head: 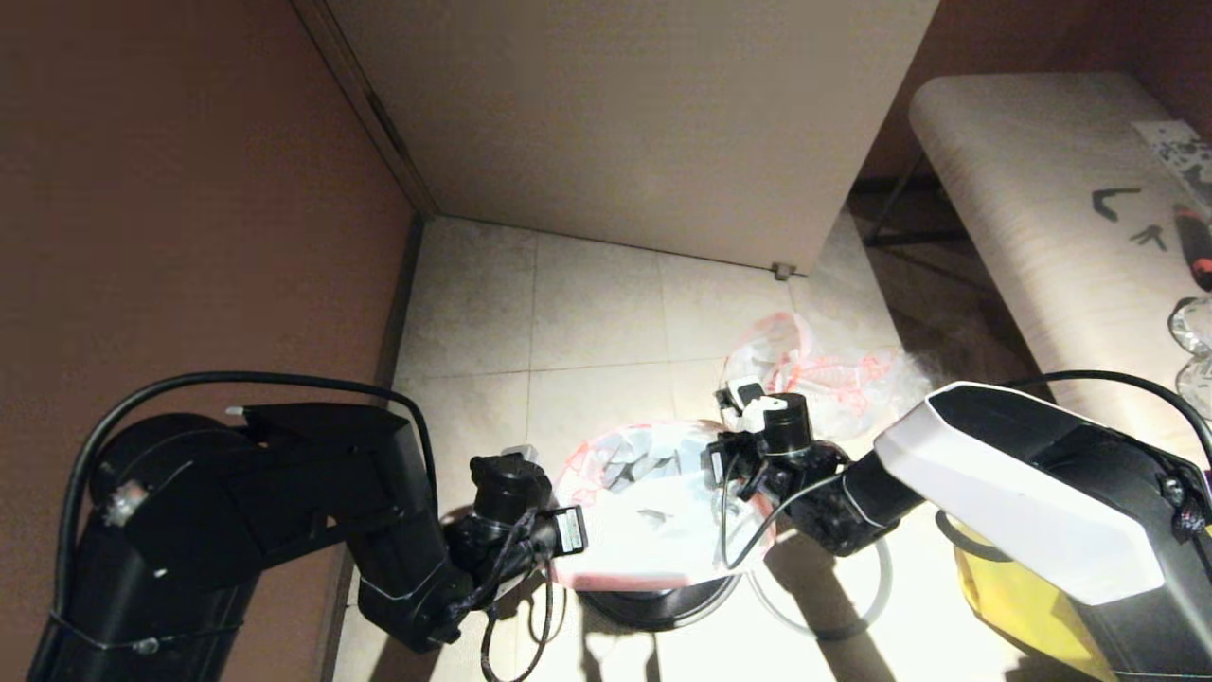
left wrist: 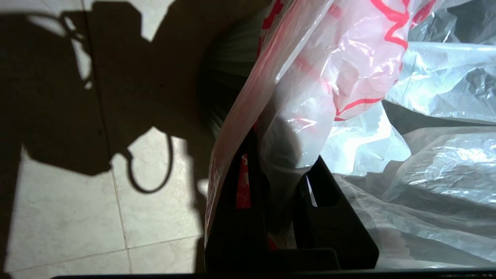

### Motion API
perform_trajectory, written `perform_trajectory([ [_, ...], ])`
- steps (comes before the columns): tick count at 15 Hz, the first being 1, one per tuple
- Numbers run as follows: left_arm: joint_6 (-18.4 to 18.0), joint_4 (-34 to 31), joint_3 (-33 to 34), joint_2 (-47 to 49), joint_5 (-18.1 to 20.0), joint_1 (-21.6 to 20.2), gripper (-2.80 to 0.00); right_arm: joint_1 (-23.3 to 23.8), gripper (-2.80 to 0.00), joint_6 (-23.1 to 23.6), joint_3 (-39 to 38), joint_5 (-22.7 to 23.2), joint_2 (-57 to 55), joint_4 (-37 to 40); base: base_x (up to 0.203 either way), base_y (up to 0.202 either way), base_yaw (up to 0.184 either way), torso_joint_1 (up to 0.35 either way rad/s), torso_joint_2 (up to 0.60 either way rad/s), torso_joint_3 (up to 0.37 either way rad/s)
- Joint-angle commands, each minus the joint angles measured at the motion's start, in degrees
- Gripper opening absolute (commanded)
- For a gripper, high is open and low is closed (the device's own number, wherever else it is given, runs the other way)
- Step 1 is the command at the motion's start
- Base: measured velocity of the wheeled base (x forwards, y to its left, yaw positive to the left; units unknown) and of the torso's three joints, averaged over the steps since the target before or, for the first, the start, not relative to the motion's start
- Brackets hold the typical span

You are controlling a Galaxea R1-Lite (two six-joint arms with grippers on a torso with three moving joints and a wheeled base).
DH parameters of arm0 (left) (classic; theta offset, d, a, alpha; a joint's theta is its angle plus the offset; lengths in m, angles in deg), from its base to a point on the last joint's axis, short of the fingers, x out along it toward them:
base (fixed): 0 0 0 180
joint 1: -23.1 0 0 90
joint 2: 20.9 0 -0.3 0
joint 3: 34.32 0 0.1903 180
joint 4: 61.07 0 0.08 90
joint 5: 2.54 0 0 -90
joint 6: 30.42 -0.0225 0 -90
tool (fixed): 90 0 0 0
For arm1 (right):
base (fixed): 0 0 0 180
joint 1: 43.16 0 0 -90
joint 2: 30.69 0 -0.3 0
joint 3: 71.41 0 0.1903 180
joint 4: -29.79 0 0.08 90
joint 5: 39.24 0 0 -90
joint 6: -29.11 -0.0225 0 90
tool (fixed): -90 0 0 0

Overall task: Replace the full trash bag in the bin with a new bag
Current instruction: Put the new garbage bag on the trash can

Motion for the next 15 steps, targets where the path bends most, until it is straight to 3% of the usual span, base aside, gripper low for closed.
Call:
perform_trajectory([
  [1,1.11,0.21,-0.9,0.08,-0.56,-0.19,-2.8,0.27,-2.8,-0.1,-3.03,0.23,-0.05,-0.47,0.0,0.0,0.0,0.0,0.0,0.0],
  [7,1.61,-0.09,-1.78,0.17,-0.72,-0.7,-2.8,-1.16,-2.8,0.23,-5.48,1.19,-6.19,-6.96,0.0,0.0,0.0,0.0,0.0,0.0],
  [10,4.08,-3.82,-4.25,0.01,-2.63,-1.08,-2.8,-1.91,-2.8,0.71,-9.5,0.8,-4.11,-10.86,0.0,0.0,0.0,0.0,0.0,0.0],
  [15,4.31,-4.73,-4.8,0.08,-2.68,-1.41,-2.8,-1.65,-2.8,1.63,-13.78,0.73,2.01,-18.42,0.0,0.0,0.0,0.0,0.0,0.0],
])
